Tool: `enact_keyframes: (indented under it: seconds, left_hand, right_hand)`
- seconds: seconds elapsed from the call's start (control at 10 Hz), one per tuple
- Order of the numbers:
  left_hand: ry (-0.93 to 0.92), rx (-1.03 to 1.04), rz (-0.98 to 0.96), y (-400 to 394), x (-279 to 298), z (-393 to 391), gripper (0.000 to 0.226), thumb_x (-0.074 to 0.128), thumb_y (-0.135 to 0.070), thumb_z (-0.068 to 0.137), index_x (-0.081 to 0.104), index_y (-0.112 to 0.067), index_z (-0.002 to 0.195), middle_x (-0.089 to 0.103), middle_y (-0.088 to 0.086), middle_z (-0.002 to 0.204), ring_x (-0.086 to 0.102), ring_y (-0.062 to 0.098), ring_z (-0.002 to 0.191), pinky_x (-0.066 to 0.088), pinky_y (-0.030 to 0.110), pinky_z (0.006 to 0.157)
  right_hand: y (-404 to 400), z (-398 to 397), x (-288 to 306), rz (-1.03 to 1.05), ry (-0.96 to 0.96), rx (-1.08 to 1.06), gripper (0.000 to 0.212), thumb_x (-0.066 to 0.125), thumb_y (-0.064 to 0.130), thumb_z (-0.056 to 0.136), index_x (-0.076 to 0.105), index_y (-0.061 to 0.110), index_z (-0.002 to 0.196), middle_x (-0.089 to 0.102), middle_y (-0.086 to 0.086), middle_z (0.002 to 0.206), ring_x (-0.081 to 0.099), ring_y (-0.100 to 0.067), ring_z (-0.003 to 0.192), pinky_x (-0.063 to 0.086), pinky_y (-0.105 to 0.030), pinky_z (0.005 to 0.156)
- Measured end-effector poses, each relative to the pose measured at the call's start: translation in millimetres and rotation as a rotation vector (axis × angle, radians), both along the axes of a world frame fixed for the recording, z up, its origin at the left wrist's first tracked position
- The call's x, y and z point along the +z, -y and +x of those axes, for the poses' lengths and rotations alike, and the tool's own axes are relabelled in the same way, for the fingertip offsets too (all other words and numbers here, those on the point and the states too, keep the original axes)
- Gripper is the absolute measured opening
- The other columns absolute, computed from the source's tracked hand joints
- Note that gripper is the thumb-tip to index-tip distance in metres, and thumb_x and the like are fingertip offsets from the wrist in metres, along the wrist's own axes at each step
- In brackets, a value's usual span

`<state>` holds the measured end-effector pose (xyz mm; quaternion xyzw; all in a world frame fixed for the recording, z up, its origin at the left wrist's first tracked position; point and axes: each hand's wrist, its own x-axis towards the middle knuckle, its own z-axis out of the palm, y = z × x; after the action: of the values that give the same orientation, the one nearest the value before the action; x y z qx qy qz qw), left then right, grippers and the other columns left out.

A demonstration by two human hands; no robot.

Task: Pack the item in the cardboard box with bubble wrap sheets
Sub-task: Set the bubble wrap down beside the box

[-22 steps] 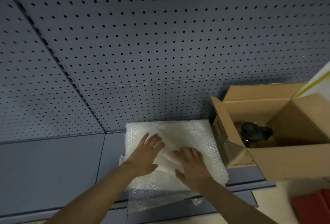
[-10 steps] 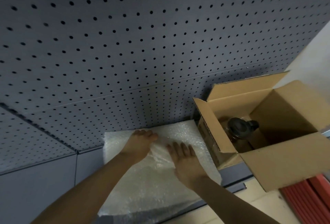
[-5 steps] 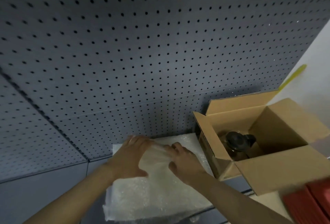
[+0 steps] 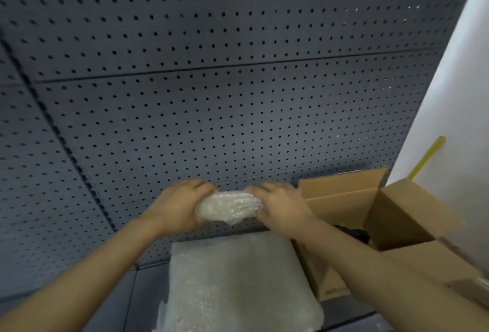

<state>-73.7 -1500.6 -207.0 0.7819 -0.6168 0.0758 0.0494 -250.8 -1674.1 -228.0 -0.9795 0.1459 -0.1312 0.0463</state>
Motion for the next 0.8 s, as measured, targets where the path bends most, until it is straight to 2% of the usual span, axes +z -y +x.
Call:
enact_keyframes:
  seconds: [0.2, 0.3, 0.4, 0.6, 0.7, 0.8]
  left_hand:
    - [-0.048, -0.041, -0.024, 61, 18, -39, 0.061, 0.075, -0.055, 0.068, 0.051, -0.032, 0.12, 0.055, -0.01, 0.113, 0.051, 0.009, 0.102, 0.038, 0.021, 0.08]
    - [-0.139, -0.085, -0.021, 102, 16, -63, 0.06, 0.075, -0.059, 0.065, 0.054, -0.032, 0.114, 0.056, -0.01, 0.108, 0.052, 0.01, 0.099, 0.045, 0.026, 0.082]
    - [-0.209, -0.115, 0.017, 146, 9, -93, 0.055, 0.069, -0.062, 0.067, 0.053, -0.035, 0.112, 0.054, -0.012, 0.11, 0.052, 0.008, 0.099, 0.049, 0.03, 0.083]
    - [-0.272, -0.105, 0.118, 233, -19, -152, 0.043, 0.062, -0.058, 0.078, 0.051, -0.036, 0.114, 0.052, -0.015, 0.111, 0.05, 0.005, 0.098, 0.047, 0.027, 0.083]
    - [-0.403, -0.099, 0.24, 264, -39, -170, 0.036, 0.061, -0.052, 0.084, 0.054, -0.035, 0.114, 0.054, -0.013, 0.107, 0.051, 0.006, 0.092, 0.044, 0.021, 0.077]
    - [-0.578, -0.033, 0.408, 280, -62, -178, 0.035, 0.06, -0.046, 0.088, 0.054, -0.034, 0.12, 0.057, -0.01, 0.111, 0.056, 0.008, 0.095, 0.05, 0.024, 0.08]
  right_hand:
    - [62, -49, 22, -0.074, 0.031, -0.039, 0.052, 0.048, 0.027, 0.091, 0.036, 0.037, 0.141, 0.046, 0.002, 0.125, 0.049, -0.018, 0.114, 0.04, -0.038, 0.1]
    - [98, -81, 22, -0.081, -0.001, -0.054, 0.052, 0.047, 0.028, 0.093, 0.034, 0.038, 0.142, 0.045, 0.003, 0.125, 0.049, -0.018, 0.112, 0.044, -0.037, 0.095]
    - [145, -115, 17, -0.022, -0.05, -0.07, 0.054, 0.05, 0.027, 0.092, 0.033, 0.038, 0.143, 0.045, 0.003, 0.127, 0.051, -0.019, 0.111, 0.048, -0.034, 0.087]
    - [236, -178, 13, 0.171, -0.248, 0.002, 0.053, 0.055, 0.036, 0.092, 0.037, 0.04, 0.141, 0.046, 0.006, 0.136, 0.051, -0.018, 0.119, 0.042, -0.026, 0.089]
    - [288, -184, -26, -0.088, -0.56, -0.062, 0.049, 0.053, 0.043, 0.091, 0.043, 0.038, 0.139, 0.054, 0.003, 0.136, 0.055, -0.018, 0.119, 0.045, -0.031, 0.095]
    - [282, -166, -111, -0.409, -1.883, -0.292, 0.051, 0.046, 0.045, 0.096, 0.041, 0.026, 0.143, 0.039, -0.003, 0.15, 0.039, -0.025, 0.138, 0.029, -0.042, 0.114]
